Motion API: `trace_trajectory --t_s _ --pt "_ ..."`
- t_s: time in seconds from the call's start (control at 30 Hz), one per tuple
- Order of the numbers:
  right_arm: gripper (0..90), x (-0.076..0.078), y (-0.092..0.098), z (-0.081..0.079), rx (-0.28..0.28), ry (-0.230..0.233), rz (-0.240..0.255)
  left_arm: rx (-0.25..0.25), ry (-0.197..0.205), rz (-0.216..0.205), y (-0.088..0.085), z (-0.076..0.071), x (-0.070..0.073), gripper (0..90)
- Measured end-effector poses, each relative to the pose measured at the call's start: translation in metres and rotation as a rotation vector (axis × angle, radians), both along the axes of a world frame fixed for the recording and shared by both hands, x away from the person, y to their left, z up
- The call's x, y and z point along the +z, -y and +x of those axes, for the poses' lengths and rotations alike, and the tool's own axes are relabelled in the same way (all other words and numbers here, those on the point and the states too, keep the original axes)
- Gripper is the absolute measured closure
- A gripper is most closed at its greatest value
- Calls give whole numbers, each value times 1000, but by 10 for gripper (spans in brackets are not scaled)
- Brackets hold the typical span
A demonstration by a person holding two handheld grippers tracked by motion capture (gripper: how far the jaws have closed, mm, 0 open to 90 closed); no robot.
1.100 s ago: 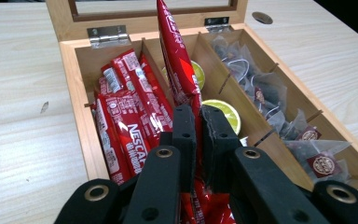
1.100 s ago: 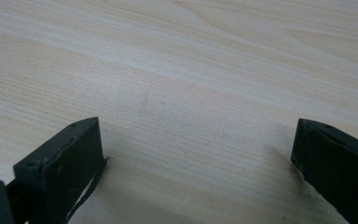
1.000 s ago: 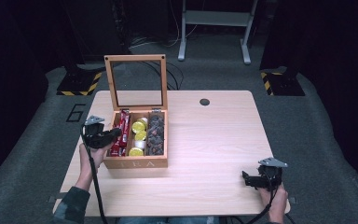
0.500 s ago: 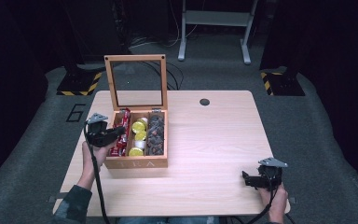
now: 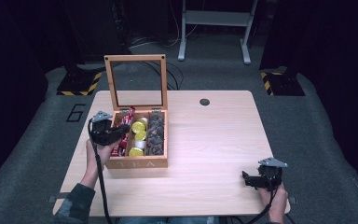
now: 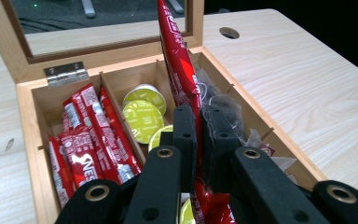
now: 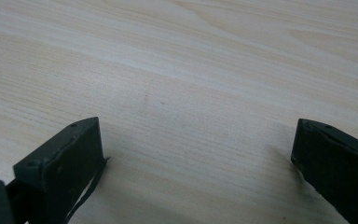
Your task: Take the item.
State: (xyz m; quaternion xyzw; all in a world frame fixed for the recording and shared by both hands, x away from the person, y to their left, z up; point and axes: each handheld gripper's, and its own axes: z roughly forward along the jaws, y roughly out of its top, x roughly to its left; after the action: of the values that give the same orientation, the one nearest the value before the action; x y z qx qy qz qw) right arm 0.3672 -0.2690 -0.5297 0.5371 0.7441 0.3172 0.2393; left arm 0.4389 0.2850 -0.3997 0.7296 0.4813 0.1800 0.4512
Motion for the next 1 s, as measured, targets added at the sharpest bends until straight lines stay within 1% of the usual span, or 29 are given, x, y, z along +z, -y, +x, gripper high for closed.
trace_trajectory --t_s 0.13,0.2,0.23,0.4,0.7,0.77,0.87,1.0 --pt "15 0 0 0 0 0 0 -9 1 2 6 1 0 845" --pt "15 0 0 0 0 0 0 -19 3 10 8 1 1 845" --pt "15 0 0 0 0 1 -1 -20 -1 9 9 1 2 846" --pt "15 0 0 0 0 0 -4 -31 9 9 15 2 4 846" --pt "15 0 0 0 1 2 -1 -51 12 9 25 3 4 846" --pt "15 0 0 0 0 2 -1 -66 11 21 27 4 5 846" --pt "15 0 0 0 0 2 -1 -69 17 18 30 4 5 846" --pt "15 0 0 0 -1 2 -1 -82 16 17 35 5 5 845"
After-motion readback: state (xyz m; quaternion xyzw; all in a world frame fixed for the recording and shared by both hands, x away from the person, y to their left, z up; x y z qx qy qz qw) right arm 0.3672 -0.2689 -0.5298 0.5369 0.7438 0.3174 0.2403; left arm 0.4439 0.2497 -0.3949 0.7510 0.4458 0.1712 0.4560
